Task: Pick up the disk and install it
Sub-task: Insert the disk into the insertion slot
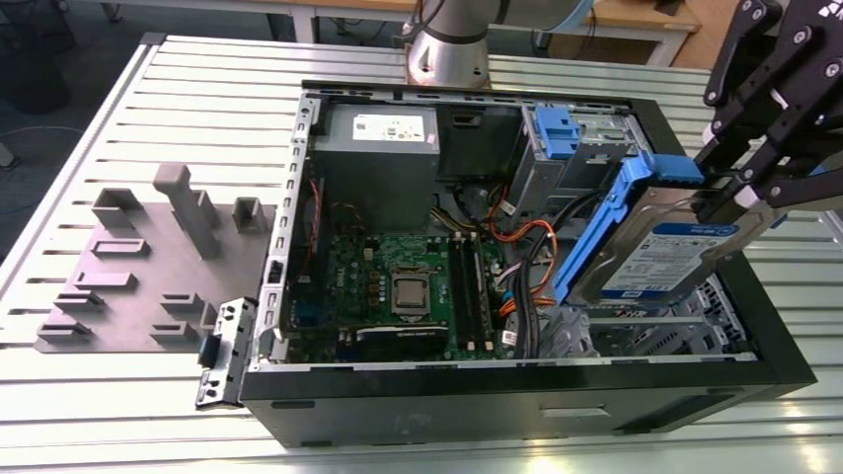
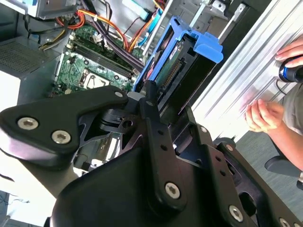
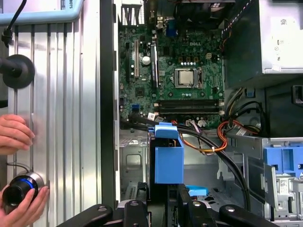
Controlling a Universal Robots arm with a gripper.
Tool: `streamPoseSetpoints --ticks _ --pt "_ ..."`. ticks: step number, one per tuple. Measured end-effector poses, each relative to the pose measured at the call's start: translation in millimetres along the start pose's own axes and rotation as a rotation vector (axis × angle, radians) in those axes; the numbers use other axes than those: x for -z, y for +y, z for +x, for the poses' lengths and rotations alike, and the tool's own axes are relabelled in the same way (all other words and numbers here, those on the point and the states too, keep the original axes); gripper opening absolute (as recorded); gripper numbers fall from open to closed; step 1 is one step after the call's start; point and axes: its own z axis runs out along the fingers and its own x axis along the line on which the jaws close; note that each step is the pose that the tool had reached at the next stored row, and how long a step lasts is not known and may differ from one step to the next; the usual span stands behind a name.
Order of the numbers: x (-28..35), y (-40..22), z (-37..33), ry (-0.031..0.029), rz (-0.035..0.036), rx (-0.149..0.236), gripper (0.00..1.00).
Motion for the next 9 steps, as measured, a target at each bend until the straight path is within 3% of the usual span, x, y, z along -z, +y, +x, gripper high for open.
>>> streamPoseSetpoints --ticks 9 --pt "-3.4 -21.5 -0.6 0.0002 -0.0004 0.0 0.35"
